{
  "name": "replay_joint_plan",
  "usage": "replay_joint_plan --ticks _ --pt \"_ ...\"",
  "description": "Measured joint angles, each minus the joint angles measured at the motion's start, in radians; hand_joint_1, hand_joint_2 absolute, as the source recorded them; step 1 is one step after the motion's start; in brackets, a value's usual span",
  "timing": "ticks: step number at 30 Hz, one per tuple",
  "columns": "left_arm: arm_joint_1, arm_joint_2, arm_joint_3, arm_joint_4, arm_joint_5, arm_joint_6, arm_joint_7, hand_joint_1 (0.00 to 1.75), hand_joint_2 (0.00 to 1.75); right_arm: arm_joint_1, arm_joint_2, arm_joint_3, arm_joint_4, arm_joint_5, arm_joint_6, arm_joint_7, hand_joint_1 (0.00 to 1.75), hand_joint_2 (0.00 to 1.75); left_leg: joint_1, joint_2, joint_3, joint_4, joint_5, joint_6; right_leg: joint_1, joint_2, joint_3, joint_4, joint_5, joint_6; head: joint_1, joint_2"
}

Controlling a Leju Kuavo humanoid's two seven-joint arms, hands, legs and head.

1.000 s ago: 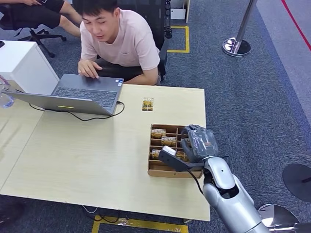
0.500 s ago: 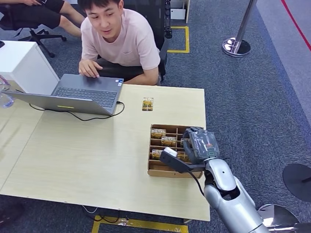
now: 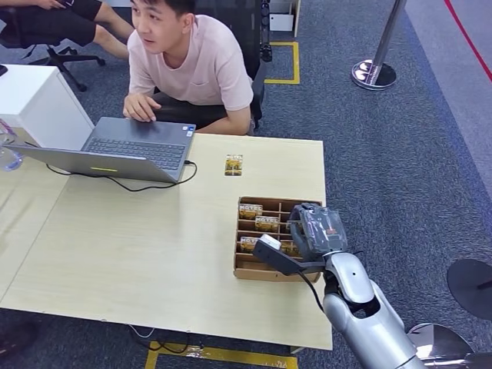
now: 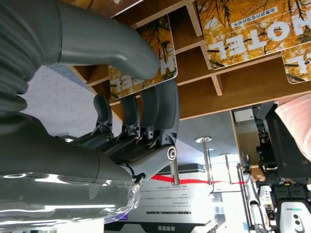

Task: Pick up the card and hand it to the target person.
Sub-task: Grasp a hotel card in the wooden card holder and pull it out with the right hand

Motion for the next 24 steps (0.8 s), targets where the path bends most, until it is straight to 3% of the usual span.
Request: replay_joint_plan --ticks 11,15,20,24 --pt "0.000 0.000 0.006 0.000 0.002 -0.003 -0.012 0.00 1.75 0.000 -0.001 0.000 0.000 0.000 0.000 -0.001 1.15 1.75 0.000 0.000 0.001 0.000 0.000 -0.001 0.000 0.000 0.000 0.000 0.001 -0.001 0.000 0.000" --pt "0.000 0.000 0.006 0.000 0.002 -0.004 -0.012 0.00 1.75 0.001 -0.002 0.000 0.000 0.000 0.000 -0.001 1.39 1.75 0.000 0.000 0.001 0.000 0.001 -0.001 0.000 0.000 0.000 0.000 0.001 -0.001 0.000 0.000" --pt "0.000 0.000 0.006 0.000 0.002 -0.005 -0.012 0.00 1.75 0.005 -0.002 0.000 0.000 0.000 0.000 -0.002 1.40 1.75 0.000 0.000 0.001 0.000 0.001 -0.001 0.000 0.000 0.001 0.000 0.001 -0.001 0.000 0.000" --pt "0.000 0.000 0.006 0.000 0.002 -0.005 -0.012 0.00 1.75 0.006 -0.002 0.000 0.000 0.000 0.000 -0.003 1.70 1.75 0.000 0.000 0.002 0.000 0.001 -0.001 0.000 0.000 0.001 0.000 0.001 -0.001 0.000 0.000"
